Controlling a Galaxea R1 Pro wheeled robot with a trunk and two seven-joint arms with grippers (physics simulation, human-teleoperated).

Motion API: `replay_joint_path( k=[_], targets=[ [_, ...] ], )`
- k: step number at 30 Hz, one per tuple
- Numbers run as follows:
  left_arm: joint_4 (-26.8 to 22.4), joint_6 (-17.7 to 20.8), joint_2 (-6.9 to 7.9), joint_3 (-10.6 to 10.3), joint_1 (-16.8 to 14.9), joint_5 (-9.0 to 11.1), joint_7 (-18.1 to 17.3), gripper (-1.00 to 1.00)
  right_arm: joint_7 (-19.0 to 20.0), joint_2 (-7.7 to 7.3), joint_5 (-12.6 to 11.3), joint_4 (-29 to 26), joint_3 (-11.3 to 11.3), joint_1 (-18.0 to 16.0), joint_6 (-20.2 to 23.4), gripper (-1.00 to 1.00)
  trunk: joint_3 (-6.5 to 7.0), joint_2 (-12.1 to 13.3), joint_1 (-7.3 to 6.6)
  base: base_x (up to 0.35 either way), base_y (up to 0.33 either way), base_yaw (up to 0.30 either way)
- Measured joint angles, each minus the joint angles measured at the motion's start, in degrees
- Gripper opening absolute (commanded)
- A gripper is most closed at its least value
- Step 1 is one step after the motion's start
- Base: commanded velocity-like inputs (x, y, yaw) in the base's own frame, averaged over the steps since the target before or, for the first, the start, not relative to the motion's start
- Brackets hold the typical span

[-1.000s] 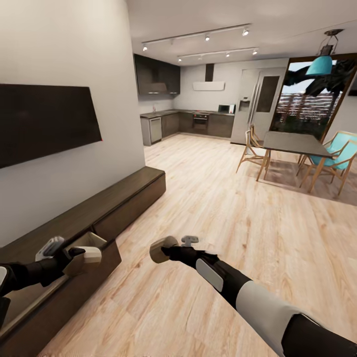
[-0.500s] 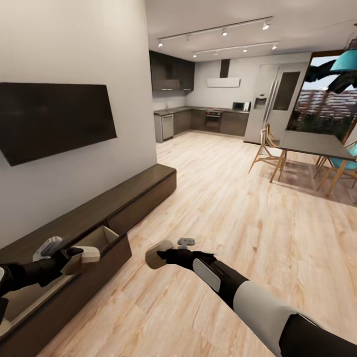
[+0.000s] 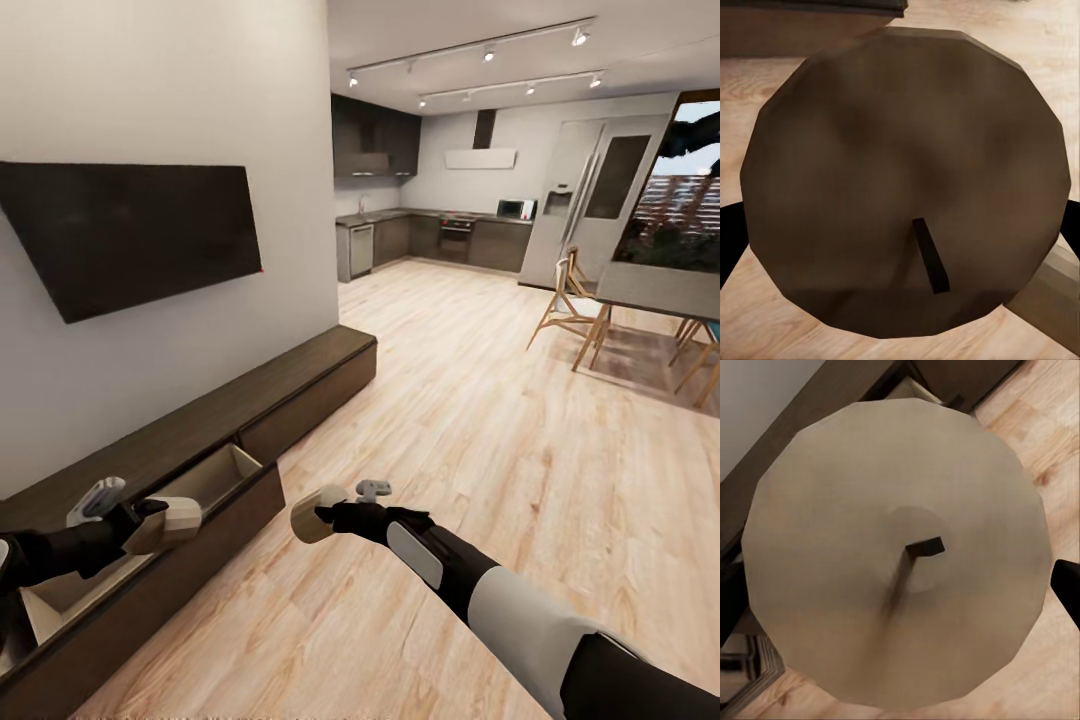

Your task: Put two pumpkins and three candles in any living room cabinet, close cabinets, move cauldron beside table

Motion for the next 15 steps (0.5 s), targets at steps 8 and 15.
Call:
replay_joint_path(
  k=[8,15],
  targets=[
    [0.0,0.0,0.01,0.0,0.0,0.1,0.0,-1.0,0.0,0.06,0.0,0.0,0.1,0.0,0.0,-1.0,0.86,3.2,-1.76,0.0,0.0,0.163],
    [0.0,0.0,0.0,0.0,0.1,0.1,0.0,-1.0,0.0,0.06,0.0,0.0,0.0,0.0,0.0,-1.0,1.61,6.0,-3.3,0.0,0.0,0.162]
  ],
)
